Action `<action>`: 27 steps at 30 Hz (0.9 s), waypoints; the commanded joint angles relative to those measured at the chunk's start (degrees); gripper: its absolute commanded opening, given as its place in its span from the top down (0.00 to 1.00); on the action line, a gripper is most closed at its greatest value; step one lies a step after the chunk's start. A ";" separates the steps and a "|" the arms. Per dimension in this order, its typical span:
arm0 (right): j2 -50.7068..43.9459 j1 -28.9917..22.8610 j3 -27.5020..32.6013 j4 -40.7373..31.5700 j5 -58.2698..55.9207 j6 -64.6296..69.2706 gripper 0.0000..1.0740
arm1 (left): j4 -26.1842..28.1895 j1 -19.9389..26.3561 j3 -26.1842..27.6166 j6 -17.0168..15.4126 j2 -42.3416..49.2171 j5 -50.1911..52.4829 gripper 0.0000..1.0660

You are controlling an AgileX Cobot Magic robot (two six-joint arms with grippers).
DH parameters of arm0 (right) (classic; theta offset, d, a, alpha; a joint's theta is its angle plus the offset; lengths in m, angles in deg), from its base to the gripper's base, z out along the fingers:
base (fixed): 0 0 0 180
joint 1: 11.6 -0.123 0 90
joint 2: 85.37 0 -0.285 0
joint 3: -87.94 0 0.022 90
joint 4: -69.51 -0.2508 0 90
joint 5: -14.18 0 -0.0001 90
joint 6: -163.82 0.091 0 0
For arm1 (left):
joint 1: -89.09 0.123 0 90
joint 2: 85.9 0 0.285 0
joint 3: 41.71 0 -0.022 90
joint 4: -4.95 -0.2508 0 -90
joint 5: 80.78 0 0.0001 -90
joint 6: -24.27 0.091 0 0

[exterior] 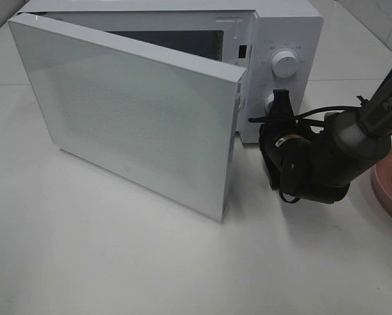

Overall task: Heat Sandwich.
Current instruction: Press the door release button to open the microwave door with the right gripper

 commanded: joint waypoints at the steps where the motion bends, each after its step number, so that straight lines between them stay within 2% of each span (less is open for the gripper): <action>1: 0.06 1.89 -5.44 4.81 11.69 -0.52 0.98 | -0.06 -0.34 -0.17 -0.29 1.20 0.40 0.03; 15: 0.06 1.89 -5.44 5.27 11.00 -0.52 0.98 | -0.06 -0.34 -0.17 -0.29 1.20 0.40 0.03; 27: -0.40 1.89 -5.16 5.73 5.73 0.34 1.00 | -0.06 -0.34 -0.17 -0.29 1.20 0.40 0.03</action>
